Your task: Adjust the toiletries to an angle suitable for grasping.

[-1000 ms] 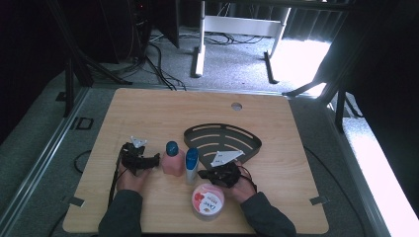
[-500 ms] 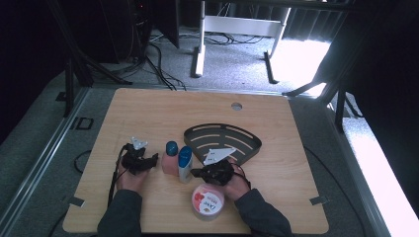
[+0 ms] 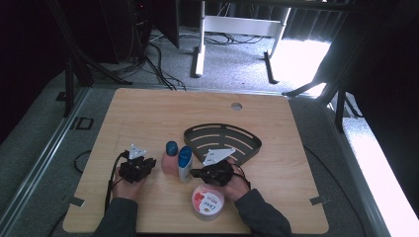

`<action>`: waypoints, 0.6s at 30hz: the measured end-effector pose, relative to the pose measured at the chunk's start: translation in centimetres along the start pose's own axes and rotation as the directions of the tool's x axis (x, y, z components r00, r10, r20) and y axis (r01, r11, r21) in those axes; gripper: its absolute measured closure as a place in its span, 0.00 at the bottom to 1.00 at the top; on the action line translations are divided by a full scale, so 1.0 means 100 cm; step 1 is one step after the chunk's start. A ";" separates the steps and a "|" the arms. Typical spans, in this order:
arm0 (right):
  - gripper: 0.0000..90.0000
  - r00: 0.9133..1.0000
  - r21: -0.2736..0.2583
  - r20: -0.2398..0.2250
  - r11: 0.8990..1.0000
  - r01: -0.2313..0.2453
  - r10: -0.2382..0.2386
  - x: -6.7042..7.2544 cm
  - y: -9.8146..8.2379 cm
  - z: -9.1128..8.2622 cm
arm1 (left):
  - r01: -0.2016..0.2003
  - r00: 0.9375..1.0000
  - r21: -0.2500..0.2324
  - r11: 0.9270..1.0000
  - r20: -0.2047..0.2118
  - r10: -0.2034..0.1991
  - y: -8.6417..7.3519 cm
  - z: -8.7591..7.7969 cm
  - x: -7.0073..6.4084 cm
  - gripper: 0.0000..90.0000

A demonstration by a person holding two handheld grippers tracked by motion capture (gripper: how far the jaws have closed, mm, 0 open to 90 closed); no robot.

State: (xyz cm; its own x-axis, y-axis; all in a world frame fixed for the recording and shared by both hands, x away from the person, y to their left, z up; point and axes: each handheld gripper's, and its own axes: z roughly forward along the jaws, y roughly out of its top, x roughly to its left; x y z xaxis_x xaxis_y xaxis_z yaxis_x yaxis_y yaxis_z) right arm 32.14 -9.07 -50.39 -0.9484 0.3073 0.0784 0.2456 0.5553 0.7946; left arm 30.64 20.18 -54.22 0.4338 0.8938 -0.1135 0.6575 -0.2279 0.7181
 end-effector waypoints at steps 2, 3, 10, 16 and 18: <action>1.00 1.000 -0.002 0.000 1.000 0.000 0.000 -0.001 0.000 0.000 | -0.004 1.000 0.010 1.000 0.004 0.004 -0.002 -0.001 -0.002 1.00; 1.00 1.000 -0.002 0.000 1.000 0.000 0.000 -0.001 0.000 0.000 | -0.016 1.000 0.018 1.000 0.003 0.016 -0.003 -0.002 -0.004 1.00; 1.00 1.000 0.001 -0.005 1.000 0.001 -0.001 0.001 -0.001 0.001 | -0.116 0.989 -0.023 0.993 0.094 0.118 -0.012 -0.015 -0.027 1.00; 1.00 1.000 0.006 -0.015 1.000 0.012 -0.012 0.004 0.000 0.002 | -0.218 0.973 -0.004 0.976 0.082 0.217 -0.010 -0.006 -0.051 1.00; 1.00 1.000 0.007 -0.018 1.000 0.015 -0.015 0.004 0.000 0.003 | -0.212 0.974 -0.002 0.977 0.086 0.211 -0.008 -0.003 -0.051 1.00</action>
State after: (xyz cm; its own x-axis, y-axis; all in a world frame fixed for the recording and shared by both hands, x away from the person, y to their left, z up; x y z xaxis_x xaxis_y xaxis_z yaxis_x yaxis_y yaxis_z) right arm 31.83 -8.75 -50.51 -0.9553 0.2852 0.0774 0.2329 0.5655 0.7912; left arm 27.68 15.91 -54.00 0.6145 0.7888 -0.0177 0.5491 -0.4114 0.7275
